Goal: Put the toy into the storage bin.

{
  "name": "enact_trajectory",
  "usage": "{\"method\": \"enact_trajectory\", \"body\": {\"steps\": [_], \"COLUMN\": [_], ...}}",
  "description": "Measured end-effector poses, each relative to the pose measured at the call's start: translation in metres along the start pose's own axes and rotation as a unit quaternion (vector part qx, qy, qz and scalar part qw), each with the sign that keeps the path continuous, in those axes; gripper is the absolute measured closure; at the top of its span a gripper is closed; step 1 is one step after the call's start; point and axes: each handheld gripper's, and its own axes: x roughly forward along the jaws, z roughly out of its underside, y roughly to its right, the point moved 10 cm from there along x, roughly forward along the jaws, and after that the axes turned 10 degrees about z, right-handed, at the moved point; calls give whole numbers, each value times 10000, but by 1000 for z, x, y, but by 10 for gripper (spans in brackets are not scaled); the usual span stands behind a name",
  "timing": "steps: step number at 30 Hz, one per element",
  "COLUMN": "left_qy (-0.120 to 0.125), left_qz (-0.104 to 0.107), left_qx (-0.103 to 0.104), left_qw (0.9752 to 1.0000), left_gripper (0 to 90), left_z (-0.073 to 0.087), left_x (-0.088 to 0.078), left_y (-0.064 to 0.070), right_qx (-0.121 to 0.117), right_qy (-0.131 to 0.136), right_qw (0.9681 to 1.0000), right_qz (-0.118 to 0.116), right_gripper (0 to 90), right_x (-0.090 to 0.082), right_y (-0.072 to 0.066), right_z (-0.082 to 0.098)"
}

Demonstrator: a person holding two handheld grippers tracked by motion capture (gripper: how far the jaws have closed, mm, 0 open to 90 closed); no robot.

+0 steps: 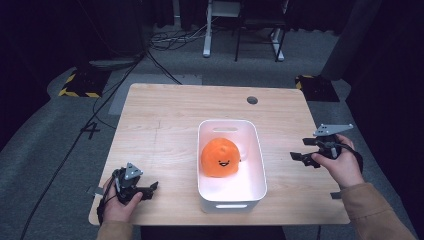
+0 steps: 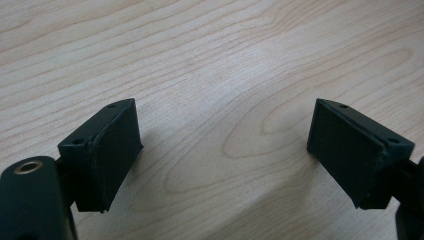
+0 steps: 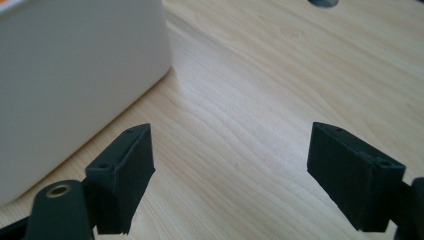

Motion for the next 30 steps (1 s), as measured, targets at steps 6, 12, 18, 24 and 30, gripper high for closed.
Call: {"method": "enact_trajectory", "body": {"steps": [6, 12, 18, 24, 30], "left_qy": [-24, -22, 1, 0, 1], "left_qz": [3, 1, -1, -5, 1], "left_qx": [-1, -4, 0, 2, -2], "left_qw": [10000, 10000, 10000, 10000, 10000], "left_gripper": [142, 142, 142, 142, 142], "left_z": [0, 0, 0, 0, 0], "left_x": [0, 0, 0, 0, 0], "left_y": [0, 0, 0, 0, 0], "right_qx": [126, 212, 247, 331, 240], "right_qy": [-90, -264, -351, -370, -342], "right_qw": [9999, 9994, 9991, 9988, 9991], "right_qz": [29, 68, 64, 39, -8], "right_gripper": [199, 201, 200, 195, 198], "right_x": [11, 23, 33, 41, 47], "right_y": [2, 4, 2, -1, -4], "right_z": [20, 44, 64, 77, 89]}}
